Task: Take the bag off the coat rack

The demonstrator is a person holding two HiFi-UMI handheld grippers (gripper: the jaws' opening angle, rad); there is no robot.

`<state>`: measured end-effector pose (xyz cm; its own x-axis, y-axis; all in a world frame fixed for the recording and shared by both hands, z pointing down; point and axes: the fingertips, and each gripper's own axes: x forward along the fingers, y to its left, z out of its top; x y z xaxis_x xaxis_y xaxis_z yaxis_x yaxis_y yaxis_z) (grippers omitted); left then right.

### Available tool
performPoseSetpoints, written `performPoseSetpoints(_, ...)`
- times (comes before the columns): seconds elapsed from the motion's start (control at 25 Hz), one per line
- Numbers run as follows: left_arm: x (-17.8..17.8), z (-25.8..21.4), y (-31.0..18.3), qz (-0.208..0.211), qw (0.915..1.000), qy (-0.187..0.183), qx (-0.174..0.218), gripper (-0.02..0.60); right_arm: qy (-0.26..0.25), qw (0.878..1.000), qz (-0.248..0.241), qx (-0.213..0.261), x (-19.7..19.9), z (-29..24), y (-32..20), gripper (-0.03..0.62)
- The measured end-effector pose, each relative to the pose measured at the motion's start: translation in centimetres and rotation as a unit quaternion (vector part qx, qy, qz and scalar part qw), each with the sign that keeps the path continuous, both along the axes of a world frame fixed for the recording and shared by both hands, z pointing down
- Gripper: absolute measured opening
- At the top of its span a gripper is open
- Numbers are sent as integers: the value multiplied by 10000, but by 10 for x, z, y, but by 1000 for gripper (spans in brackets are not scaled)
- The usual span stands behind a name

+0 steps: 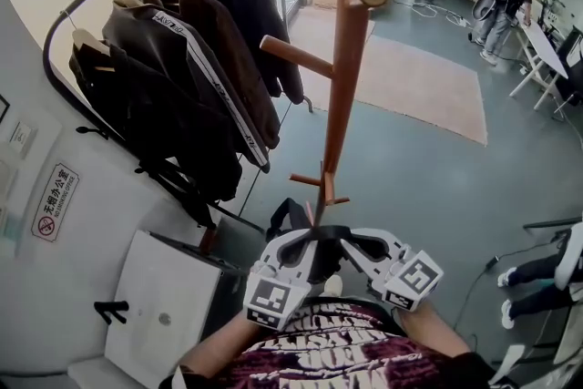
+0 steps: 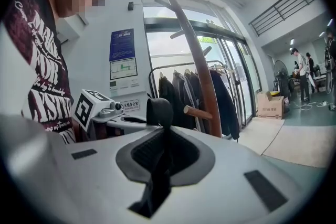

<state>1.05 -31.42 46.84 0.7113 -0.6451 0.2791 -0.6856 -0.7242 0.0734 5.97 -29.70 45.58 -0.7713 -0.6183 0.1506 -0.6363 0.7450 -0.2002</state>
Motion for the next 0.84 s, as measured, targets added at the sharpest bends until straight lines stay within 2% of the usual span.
performPoseSetpoints(0.84,-5,-11,-6,32,10000,-9,46,8,51,9999,113,85,-3,-12,-9,31)
